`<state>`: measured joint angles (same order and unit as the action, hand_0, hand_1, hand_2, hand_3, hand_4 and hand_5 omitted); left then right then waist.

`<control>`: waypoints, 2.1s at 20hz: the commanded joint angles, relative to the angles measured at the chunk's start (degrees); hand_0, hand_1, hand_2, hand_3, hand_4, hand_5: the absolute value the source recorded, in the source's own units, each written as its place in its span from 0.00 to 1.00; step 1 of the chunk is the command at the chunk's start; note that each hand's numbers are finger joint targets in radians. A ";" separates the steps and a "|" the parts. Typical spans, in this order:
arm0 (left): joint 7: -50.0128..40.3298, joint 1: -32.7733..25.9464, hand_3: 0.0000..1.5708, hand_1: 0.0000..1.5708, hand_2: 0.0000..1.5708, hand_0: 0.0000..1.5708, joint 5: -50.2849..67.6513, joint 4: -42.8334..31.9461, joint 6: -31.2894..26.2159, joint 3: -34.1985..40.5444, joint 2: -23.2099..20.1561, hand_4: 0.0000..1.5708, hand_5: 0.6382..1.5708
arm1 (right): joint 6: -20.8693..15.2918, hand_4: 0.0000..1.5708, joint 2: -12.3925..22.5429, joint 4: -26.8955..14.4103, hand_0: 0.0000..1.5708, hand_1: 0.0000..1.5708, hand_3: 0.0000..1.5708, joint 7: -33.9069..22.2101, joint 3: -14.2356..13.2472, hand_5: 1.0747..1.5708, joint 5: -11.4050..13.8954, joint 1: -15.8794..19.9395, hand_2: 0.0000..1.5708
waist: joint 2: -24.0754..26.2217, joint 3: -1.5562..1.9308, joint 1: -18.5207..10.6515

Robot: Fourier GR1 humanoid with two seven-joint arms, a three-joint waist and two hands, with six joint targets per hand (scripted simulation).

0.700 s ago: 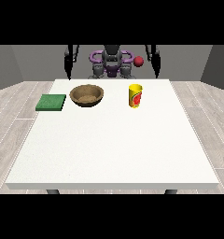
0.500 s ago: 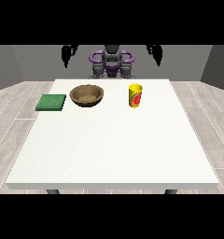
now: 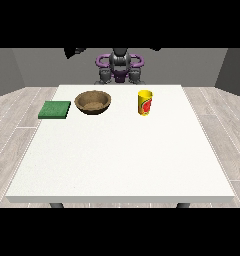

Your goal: Pick the cup and pour the ball into the bowl, then pick the bowl and place it on the pad

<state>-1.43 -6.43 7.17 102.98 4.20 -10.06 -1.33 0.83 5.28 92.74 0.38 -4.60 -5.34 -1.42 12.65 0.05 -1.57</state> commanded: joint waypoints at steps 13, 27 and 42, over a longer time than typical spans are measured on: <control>16.56 16.32 0.00 0.00 0.00 0.00 -4.88 -10.38 -1.07 10.93 -5.12 0.00 0.69 | 5.75 0.00 3.37 -4.71 0.00 0.00 0.00 12.45 -4.31 0.98 -3.30 11.80 0.00 | -26.41 -0.05 3.68; 25.39 29.55 0.00 0.00 0.00 0.00 -7.29 -35.65 1.32 17.02 -5.53 0.00 0.64 | 11.71 0.00 8.75 -16.44 0.00 0.00 0.00 13.77 -8.35 0.98 -6.46 18.32 0.00 | -24.27 -0.06 6.75; 43.00 33.73 0.00 0.00 0.00 0.00 -7.98 -56.50 2.78 19.14 -3.04 0.00 0.62 | 15.70 0.00 12.41 -27.35 0.00 0.00 0.00 22.71 -13.07 0.98 -8.10 19.70 0.00 | -27.23 -0.05 6.58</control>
<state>39.01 27.05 -0.41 49.67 7.08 9.42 -4.92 14.77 15.74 69.76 20.85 -15.24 -12.17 17.64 -14.54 -0.02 5.97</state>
